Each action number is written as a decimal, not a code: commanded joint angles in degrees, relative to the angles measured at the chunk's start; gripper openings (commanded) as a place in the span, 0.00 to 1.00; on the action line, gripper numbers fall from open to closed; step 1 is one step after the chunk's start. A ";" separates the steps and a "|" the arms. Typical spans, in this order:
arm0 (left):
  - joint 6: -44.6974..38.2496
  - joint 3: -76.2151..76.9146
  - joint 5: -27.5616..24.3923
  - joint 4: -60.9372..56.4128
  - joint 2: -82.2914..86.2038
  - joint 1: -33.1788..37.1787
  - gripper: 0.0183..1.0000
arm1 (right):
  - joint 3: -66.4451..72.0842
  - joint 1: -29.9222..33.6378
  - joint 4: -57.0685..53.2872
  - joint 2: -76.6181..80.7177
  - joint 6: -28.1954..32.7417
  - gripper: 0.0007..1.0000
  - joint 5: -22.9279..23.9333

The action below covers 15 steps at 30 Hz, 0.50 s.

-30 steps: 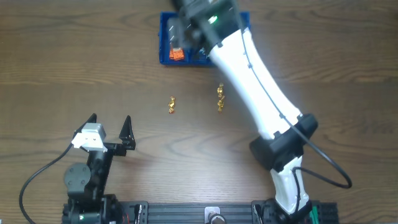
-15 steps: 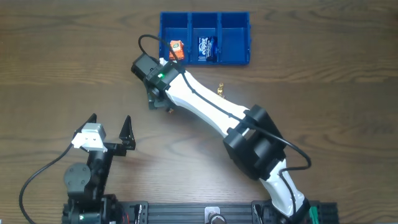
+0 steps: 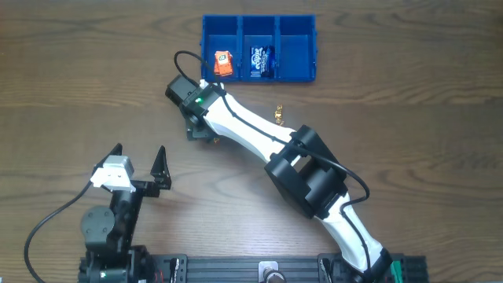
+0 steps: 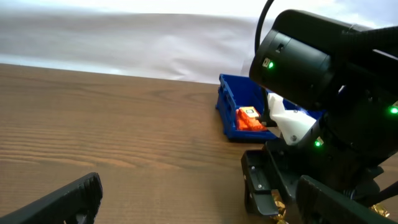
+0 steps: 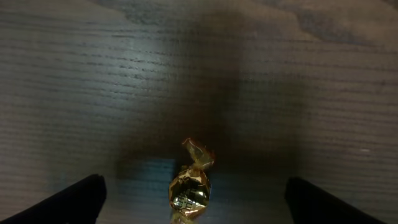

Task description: Sort Candies Into Trays

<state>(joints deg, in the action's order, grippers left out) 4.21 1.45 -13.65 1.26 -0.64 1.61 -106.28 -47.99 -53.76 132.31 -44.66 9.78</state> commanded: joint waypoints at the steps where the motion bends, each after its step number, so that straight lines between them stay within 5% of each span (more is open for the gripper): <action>1: -0.39 -1.18 -1.40 1.77 0.28 -0.24 1.00 | 0.20 0.17 -0.02 1.73 -2.05 0.86 -0.50; 10: -0.39 -1.18 -1.40 1.77 0.28 -0.24 1.00 | 0.20 0.15 0.02 2.95 -2.03 0.52 -2.40; 15: -0.39 -1.18 -1.40 1.77 0.28 -0.24 1.00 | 0.20 0.15 -0.28 3.37 -2.03 0.45 -2.34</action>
<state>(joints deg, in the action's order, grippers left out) 4.21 1.45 -13.65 1.26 -0.62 1.61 -106.28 -47.99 -53.82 133.80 -46.48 7.11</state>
